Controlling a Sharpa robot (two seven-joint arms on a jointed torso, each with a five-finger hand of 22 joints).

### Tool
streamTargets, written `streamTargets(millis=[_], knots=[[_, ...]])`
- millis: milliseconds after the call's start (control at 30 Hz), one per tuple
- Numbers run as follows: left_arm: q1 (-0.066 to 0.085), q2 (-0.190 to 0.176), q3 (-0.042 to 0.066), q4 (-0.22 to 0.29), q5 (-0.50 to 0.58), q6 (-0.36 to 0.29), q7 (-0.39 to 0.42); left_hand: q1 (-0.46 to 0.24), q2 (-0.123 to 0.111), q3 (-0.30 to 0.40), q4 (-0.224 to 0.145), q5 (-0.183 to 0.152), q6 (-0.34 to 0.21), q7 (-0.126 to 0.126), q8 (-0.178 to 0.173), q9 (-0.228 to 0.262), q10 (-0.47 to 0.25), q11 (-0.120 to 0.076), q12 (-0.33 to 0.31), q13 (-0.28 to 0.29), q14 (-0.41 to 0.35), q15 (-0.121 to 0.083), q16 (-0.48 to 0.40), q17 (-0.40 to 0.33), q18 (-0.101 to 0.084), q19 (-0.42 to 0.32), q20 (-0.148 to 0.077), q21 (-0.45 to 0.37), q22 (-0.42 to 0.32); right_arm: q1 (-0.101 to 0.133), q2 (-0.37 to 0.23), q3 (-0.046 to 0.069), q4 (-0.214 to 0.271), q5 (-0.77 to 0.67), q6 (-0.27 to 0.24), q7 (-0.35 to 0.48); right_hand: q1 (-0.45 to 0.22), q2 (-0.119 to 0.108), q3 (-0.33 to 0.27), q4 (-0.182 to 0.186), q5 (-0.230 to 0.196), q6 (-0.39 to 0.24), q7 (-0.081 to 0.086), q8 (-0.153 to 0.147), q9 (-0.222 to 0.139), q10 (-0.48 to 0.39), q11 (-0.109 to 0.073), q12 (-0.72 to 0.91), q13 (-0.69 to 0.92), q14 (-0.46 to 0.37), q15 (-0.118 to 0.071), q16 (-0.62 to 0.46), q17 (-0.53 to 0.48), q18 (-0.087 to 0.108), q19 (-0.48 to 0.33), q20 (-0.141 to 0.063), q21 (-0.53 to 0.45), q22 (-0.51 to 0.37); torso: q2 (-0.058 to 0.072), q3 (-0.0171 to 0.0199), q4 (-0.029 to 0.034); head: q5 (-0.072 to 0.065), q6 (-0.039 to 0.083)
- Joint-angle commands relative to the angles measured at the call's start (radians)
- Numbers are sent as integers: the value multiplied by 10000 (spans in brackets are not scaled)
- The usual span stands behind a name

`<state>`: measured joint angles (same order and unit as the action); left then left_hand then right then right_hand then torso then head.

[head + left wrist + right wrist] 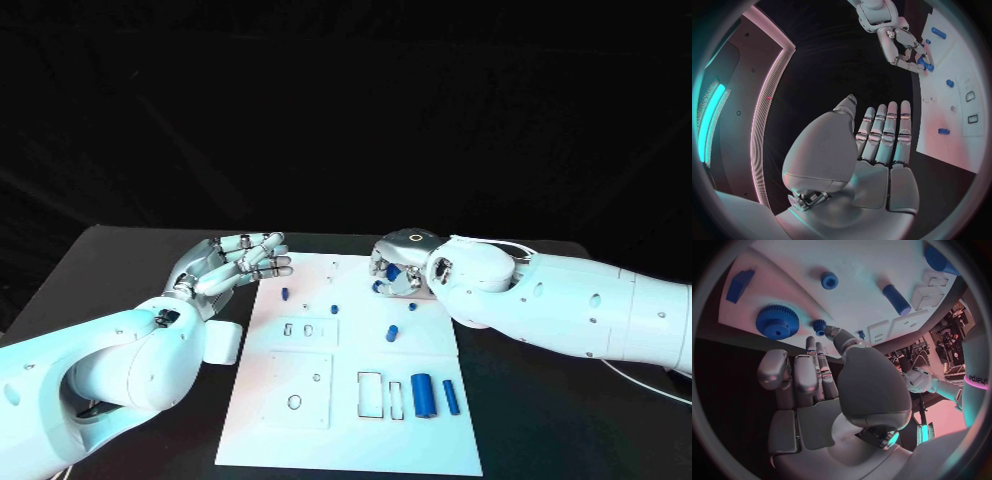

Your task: Assemble the parts on the task board

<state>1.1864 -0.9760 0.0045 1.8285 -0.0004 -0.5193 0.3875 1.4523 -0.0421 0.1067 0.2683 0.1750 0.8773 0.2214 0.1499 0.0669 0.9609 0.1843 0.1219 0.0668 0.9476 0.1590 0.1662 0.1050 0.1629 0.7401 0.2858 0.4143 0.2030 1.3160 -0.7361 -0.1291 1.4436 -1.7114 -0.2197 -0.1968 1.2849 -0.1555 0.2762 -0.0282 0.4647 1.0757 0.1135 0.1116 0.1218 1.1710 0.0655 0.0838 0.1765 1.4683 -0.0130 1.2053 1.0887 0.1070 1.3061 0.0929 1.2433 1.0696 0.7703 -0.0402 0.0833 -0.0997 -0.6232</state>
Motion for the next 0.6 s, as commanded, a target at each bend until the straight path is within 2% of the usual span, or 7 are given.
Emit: streamTargets(millis=[33,300,600], knots=[[33,-5,11,30,-4,204,28,5,-62,-58,-4,-38,54,119,-71,-9,23,60,-37,-13,-103,6,-59,-9,137,-26,0,59,10,-12,11,1,-17,-120,289,61,112,4,74,18,43,46,52,15,26,48,3,58,17,447,-23,175,165,-141,130,-13,149,185,56,-2,14,-15,36],[50,-17,11,24,-13,208,8,4,-62,-59,-5,-38,51,123,-79,-10,19,63,-46,-14,-107,9,-68,-11,136,-30,0,61,11,-18,32,0,-47,-40,415,141,161,75,234,77,47,201,90,78,74,245,-10,131,52,466,-27,565,536,-206,287,-13,461,632,113,-9,44,-15,53],[58,-29,11,28,-14,202,-1,4,-60,-62,-5,-40,45,135,-95,-12,10,71,-68,-15,-116,15,-86,-13,135,-40,1,68,13,-26,54,0,-80,49,458,223,174,124,360,145,43,338,110,121,112,355,-12,148,64,448,-27,745,671,-225,309,-10,585,810,154,-18,45,30,82]])
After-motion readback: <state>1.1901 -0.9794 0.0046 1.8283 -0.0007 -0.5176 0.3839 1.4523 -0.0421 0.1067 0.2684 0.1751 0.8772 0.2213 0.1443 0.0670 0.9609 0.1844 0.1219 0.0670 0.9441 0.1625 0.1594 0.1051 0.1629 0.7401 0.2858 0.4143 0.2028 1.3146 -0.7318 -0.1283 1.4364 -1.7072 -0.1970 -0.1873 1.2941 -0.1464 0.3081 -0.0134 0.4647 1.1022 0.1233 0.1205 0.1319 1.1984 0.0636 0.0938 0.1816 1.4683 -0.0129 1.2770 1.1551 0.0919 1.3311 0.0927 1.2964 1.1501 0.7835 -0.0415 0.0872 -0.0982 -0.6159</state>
